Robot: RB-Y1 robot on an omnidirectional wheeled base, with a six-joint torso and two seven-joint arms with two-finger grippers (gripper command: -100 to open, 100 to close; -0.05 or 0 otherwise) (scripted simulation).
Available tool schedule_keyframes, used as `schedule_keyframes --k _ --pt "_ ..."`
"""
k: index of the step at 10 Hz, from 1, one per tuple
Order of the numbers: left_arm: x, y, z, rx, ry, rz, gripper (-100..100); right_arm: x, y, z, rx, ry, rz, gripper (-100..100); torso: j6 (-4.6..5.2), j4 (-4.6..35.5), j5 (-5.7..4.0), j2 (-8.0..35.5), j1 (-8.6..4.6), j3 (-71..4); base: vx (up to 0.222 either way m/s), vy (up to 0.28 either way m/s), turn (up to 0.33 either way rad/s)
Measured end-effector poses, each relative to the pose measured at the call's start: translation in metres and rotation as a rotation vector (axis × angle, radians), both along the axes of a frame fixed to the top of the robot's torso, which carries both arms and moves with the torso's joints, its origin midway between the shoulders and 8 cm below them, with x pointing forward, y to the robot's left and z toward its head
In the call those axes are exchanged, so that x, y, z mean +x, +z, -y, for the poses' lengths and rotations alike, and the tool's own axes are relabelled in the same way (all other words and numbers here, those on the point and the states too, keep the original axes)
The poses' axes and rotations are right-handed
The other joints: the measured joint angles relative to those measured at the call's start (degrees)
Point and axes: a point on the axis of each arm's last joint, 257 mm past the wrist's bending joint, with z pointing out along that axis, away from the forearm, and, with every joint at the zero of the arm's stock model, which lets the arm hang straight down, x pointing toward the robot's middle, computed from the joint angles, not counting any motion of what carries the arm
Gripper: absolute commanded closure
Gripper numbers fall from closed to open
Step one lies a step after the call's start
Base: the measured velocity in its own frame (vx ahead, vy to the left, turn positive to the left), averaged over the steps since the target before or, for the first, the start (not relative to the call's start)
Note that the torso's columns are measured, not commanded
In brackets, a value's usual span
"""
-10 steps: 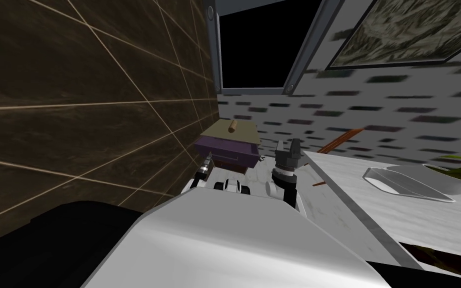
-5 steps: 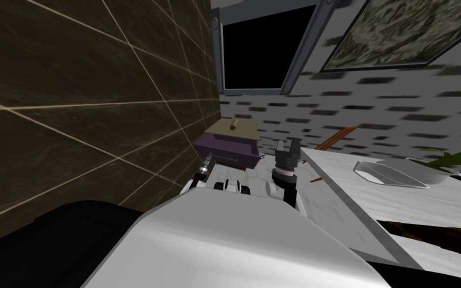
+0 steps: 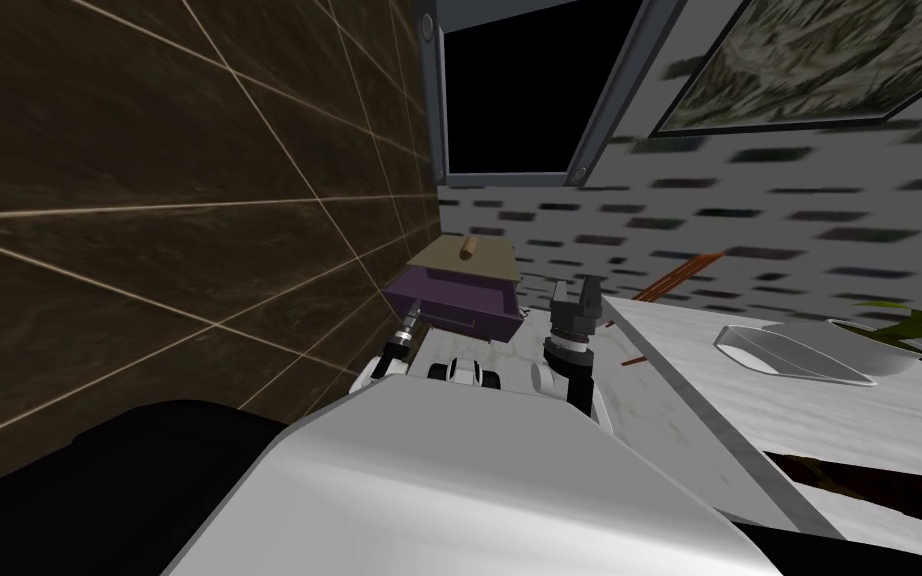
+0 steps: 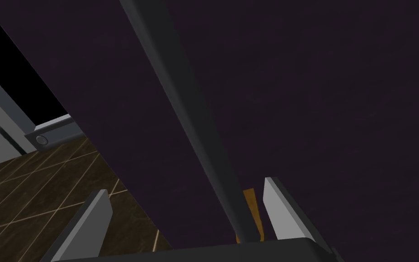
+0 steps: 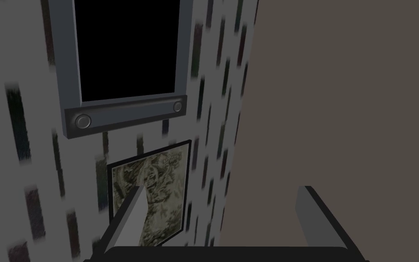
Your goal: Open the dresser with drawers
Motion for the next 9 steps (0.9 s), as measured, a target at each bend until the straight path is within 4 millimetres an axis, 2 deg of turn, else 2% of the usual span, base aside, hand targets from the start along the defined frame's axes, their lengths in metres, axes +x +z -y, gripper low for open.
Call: schedule_keyframes --k 3,4,9 --pt "-0.0050 0.0091 -0.0026 -0.002 0.002 -0.023 -100 0.0000 0.0000 0.0000 0.000 0.000 0.000 0 -0.07 0.3 -0.24 0.2 -0.16 0.0 -0.003 -0.007 -0.005" --pt "-0.0053 0.0074 -0.0032 -0.002 0.003 -0.029 0 0.0000 0.0000 0.0000 0.000 0.000 0.000 0 -0.04 0.2 -0.16 0.1 -0.14 0.0 0.000 0.000 0.000" --pt "-0.0065 0.0012 -0.0046 -0.002 0.007 -0.045 0 0.0000 0.0000 0.0000 0.000 0.000 0.000 0 0.00 0.0 -0.01 -0.2 -0.01 -0.1 0.000 0.000 0.000"
